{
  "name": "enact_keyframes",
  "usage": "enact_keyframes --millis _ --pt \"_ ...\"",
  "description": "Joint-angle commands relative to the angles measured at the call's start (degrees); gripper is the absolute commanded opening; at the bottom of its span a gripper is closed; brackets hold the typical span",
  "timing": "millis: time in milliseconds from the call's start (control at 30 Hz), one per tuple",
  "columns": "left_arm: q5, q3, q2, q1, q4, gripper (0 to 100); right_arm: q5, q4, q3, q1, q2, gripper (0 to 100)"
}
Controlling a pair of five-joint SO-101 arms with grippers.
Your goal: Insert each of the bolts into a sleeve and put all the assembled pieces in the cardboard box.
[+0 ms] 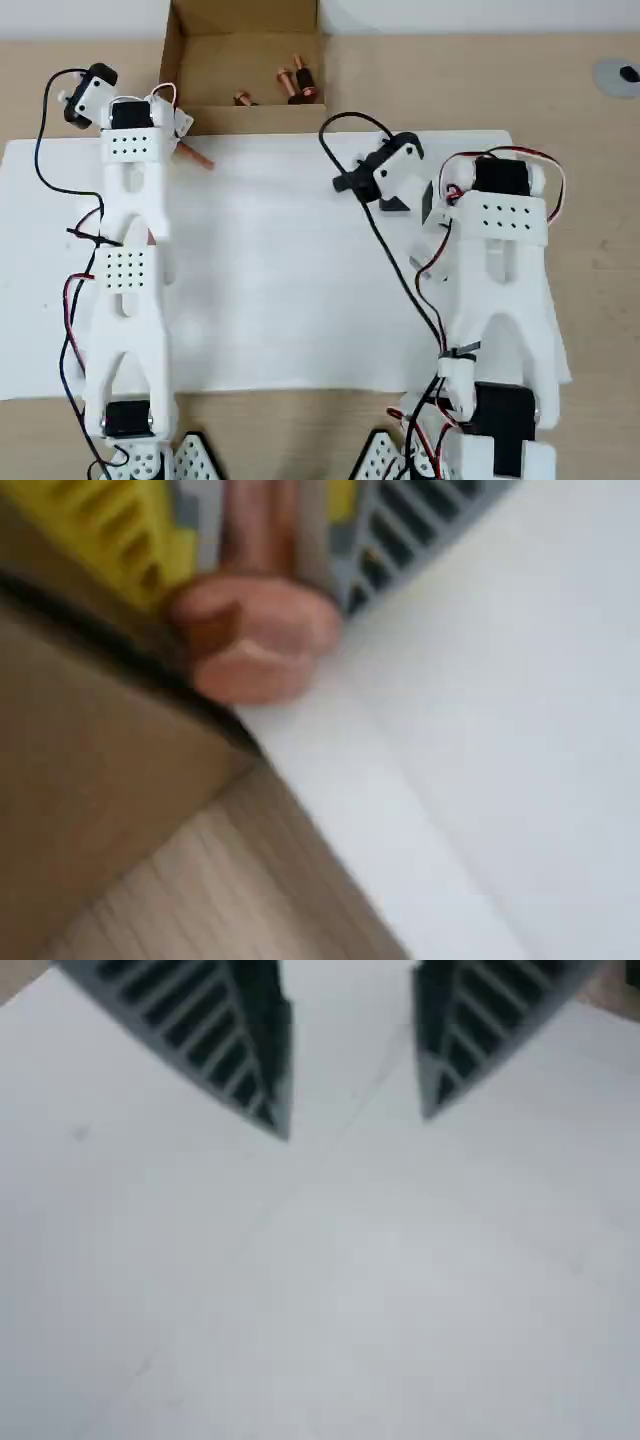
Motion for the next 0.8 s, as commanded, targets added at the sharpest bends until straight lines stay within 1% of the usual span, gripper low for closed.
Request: enact_keyframes --millis 0,100,233,300,467,600,667,767 --pt "0.18 -0.62 -0.04 2.20 2.37 11 -0.35 -0.44 -0.13 1.10 -0.22 10.5" --pt "0.35 -0.62 -0.04 3.69 5.10 11 -0.35 -0.35 -0.13 1.10 -0.22 10.5" --pt "4.84 -0.62 -0.04 4.22 9.67 11 -0.35 0.00 -0.13 1.10 -0.40 10.5" --pt "5.63 -0.62 -0.04 4.31 10.99 11 -0.44 0.09 -0.13 1.10 -0.48 10.5" --pt "5.63 -0.62 -0.04 4.31 11.08 11 -0.53 0.09 -0.13 1.10 -0.48 10.5" --pt "8.18 -0.62 0.04 3.87 11.08 11 -0.53 0.18 -0.13 1.10 -0.48 10.5" --pt "8.79 -0.53 0.04 3.52 11.08 8 -0.53 0.18 -0.13 1.10 -0.48 10.5" --pt "8.53 -0.53 0.04 2.90 10.73 1 -0.53 0.18 -0.13 1.19 -0.48 10.5"
